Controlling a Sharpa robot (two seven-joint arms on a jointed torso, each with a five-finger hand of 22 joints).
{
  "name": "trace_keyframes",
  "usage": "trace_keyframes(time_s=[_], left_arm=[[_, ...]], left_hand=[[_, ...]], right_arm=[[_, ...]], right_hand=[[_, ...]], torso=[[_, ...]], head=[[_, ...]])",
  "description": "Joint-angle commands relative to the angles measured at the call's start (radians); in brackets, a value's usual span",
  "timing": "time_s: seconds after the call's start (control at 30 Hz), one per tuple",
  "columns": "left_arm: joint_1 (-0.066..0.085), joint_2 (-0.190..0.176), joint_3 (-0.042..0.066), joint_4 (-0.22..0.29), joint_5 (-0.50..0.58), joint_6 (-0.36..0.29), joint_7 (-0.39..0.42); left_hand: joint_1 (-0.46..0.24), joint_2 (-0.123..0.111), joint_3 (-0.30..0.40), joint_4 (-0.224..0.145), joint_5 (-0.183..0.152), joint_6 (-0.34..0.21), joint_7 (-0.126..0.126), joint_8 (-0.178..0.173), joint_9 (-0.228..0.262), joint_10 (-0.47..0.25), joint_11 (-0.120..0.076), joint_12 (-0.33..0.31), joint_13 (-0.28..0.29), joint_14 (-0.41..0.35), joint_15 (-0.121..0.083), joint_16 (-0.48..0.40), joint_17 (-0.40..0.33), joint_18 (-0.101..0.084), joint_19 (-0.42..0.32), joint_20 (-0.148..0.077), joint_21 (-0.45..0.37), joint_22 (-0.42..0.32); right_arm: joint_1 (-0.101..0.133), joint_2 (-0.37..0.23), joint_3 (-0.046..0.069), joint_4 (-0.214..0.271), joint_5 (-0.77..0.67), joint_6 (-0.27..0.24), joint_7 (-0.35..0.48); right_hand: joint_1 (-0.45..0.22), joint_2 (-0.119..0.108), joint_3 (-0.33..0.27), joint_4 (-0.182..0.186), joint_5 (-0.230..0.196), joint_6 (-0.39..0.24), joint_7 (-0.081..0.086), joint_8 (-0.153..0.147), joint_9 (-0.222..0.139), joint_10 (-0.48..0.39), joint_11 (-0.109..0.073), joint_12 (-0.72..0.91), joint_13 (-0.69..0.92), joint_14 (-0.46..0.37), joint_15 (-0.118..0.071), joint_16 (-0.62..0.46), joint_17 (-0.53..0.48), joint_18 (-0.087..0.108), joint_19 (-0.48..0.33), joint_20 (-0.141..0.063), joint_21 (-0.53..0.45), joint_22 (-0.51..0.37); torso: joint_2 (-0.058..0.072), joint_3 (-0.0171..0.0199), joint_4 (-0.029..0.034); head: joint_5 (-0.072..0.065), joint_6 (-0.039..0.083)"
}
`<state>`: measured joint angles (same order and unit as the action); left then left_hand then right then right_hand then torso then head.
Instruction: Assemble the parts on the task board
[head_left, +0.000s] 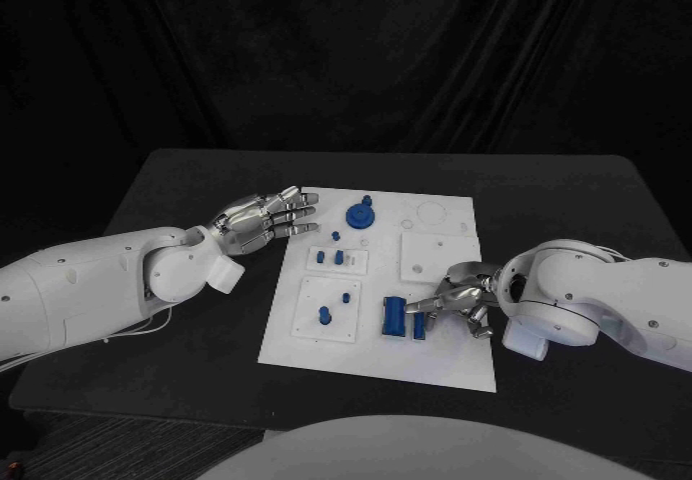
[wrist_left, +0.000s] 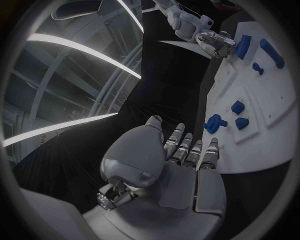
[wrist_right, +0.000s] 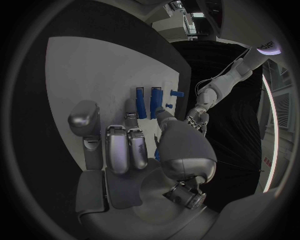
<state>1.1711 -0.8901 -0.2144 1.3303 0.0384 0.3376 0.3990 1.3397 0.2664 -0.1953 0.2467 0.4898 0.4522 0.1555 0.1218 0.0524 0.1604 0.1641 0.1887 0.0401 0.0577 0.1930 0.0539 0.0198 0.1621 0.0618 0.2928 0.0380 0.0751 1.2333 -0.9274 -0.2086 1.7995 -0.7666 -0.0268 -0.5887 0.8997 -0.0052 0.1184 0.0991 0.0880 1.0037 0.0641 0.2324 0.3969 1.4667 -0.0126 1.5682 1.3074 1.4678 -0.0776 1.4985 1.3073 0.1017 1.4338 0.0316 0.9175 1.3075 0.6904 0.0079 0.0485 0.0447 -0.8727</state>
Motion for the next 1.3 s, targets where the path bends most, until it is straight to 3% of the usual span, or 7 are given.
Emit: trace_keyframes(time_s=[0.03, 0.3, 0.53, 0.63, 0.7, 0.9, 1.3], left_arm=[[-0.002, 0.001, 0.001, 0.0, -0.001, 0.02, 0.006], [-0.003, 0.002, 0.001, 0.0, -0.001, 0.023, 0.006], [-0.003, 0.0, 0.001, -0.001, -0.001, 0.02, 0.004], [-0.003, 0.0, 0.001, -0.001, -0.001, 0.019, 0.005], [-0.004, 0.0, 0.001, -0.001, -0.001, 0.019, 0.006], [-0.004, 0.001, 0.001, -0.003, 0.0, 0.029, 0.018], [-0.004, -0.006, 0.001, 0.003, 0.0, 0.029, 0.035]], left_hand=[[0.01, 0.001, 0.0, -0.005, 0.006, 0.005, 0.017, 0.005, 0.002, 0.003, -0.005, 0.003, 0.0, 0.008, 0.0, 0.006, 0.001, -0.005, 0.006, 0.001, 0.003, -0.001], [0.011, 0.001, 0.001, -0.007, 0.008, 0.006, 0.017, 0.005, 0.002, 0.003, -0.005, 0.002, 0.0, 0.008, 0.0, 0.006, 0.001, -0.005, 0.006, 0.001, 0.003, -0.002], [0.012, 0.001, 0.003, -0.009, 0.011, 0.008, 0.018, 0.007, 0.002, 0.004, -0.005, 0.004, 0.0, 0.009, 0.001, 0.006, 0.001, -0.005, 0.006, 0.001, 0.004, -0.001], [0.013, 0.001, 0.003, -0.011, 0.012, 0.01, 0.018, 0.008, 0.002, 0.004, -0.004, 0.004, 0.0, 0.009, 0.001, 0.006, 0.001, -0.005, 0.007, 0.001, 0.004, -0.001], [0.014, 0.0, 0.004, -0.012, 0.013, 0.012, 0.019, 0.008, 0.002, 0.005, -0.004, 0.005, 0.001, 0.009, 0.001, 0.007, 0.001, -0.005, 0.007, 0.001, 0.004, -0.001], [0.017, -0.01, 0.004, -0.024, 0.017, 0.018, 0.02, 0.013, 0.003, 0.009, -0.004, 0.009, 0.001, 0.011, 0.0, 0.008, 0.002, -0.004, 0.008, 0.001, 0.004, -0.001], [-0.029, -0.017, -0.02, 0.01, -0.026, 0.019, 0.021, 0.019, 0.002, 0.009, -0.003, 0.011, 0.0, 0.012, -0.003, 0.009, 0.002, -0.002, 0.009, 0.0, 0.004, -0.003]], right_arm=[[-0.003, -0.001, 0.0, 0.003, 0.0, 0.024, -0.016], [-0.002, -0.021, 0.001, 0.013, 0.0, 0.011, -0.01], [0.038, -0.079, 0.001, 0.049, 0.0, 0.011, 0.008], [0.066, -0.101, 0.001, 0.066, 0.0, 0.008, 0.019], [0.086, -0.113, 0.001, 0.076, 0.0, -0.001, 0.035], [0.115, -0.136, 0.001, 0.084, 0.005, -0.049, 0.136], [0.074, -0.12, 0.0, 0.057, 0.009, 0.037, 0.177]], right_hand=[[-0.012, 0.001, -0.012, 0.0, -0.011, -0.005, 0.002, 0.001, 0.0, 0.104, 0.0, 0.003, 0.263, 0.068, 0.0, -0.001, 0.062, 0.011, 0.005, -0.002, -0.002, 0.108], [-0.033, 0.013, -0.05, 0.034, -0.034, -0.01, 0.002, 0.008, 0.004, 0.104, 0.0, 0.003, 0.263, 0.068, -0.001, 0.001, 0.064, 0.012, 0.005, -0.002, -0.005, 0.108], [-0.162, 0.114, -0.114, 0.189, -0.025, -0.008, 0.0, 0.024, 0.011, 0.104, -0.002, 0.003, 0.263, 0.07, -0.001, 0.005, 0.072, 0.012, 0.007, -0.003, -0.005, 0.11], [-0.196, 0.132, -0.135, 0.194, -0.026, -0.005, -0.001, 0.023, 0.01, 0.104, -0.003, 0.003, 0.263, 0.07, -0.003, 0.005, 0.073, 0.011, 0.007, -0.003, -0.003, 0.111], [-0.236, 0.143, -0.183, 0.194, 0.037, 0.012, -0.004, 0.017, 0.003, 0.104, -0.006, 0.003, 0.263, 0.071, -0.005, 0.008, 0.08, 0.01, 0.009, -0.005, 0.004, 0.113], [-0.271, 0.17, -0.265, 0.194, 0.012, 0.006, 0.005, -0.033, -0.039, 0.104, 0.002, 0.003, 0.263, 0.071, 0.0, 0.01, 0.083, 0.009, 0.01, -0.003, 0.008, 0.114], [-0.274, 0.212, -0.409, 0.193, -0.037, -0.032, 0.033, -0.122, -0.135, 0.104, 0.027, 0.003, 0.263, 0.074, 0.021, 0.018, 0.098, 0.004, 0.013, 0.015, 0.035, 0.12]], torso=[[0.0, 0.0, 0.0], [0.0, 0.0, 0.0003], [0.0, 0.0, 0.0001], [0.0, 0.0, 0.0001], [0.0, 0.0, -0.0001], [0.0, 0.0, 0.0], [0.0, 0.0001, 0.0001]], head=[[0.001, 0.0], [0.004, 0.0], [0.006, 0.0], [0.004, 0.0], [0.003, 0.0], [0.006, 0.0], [0.004, 0.0]])
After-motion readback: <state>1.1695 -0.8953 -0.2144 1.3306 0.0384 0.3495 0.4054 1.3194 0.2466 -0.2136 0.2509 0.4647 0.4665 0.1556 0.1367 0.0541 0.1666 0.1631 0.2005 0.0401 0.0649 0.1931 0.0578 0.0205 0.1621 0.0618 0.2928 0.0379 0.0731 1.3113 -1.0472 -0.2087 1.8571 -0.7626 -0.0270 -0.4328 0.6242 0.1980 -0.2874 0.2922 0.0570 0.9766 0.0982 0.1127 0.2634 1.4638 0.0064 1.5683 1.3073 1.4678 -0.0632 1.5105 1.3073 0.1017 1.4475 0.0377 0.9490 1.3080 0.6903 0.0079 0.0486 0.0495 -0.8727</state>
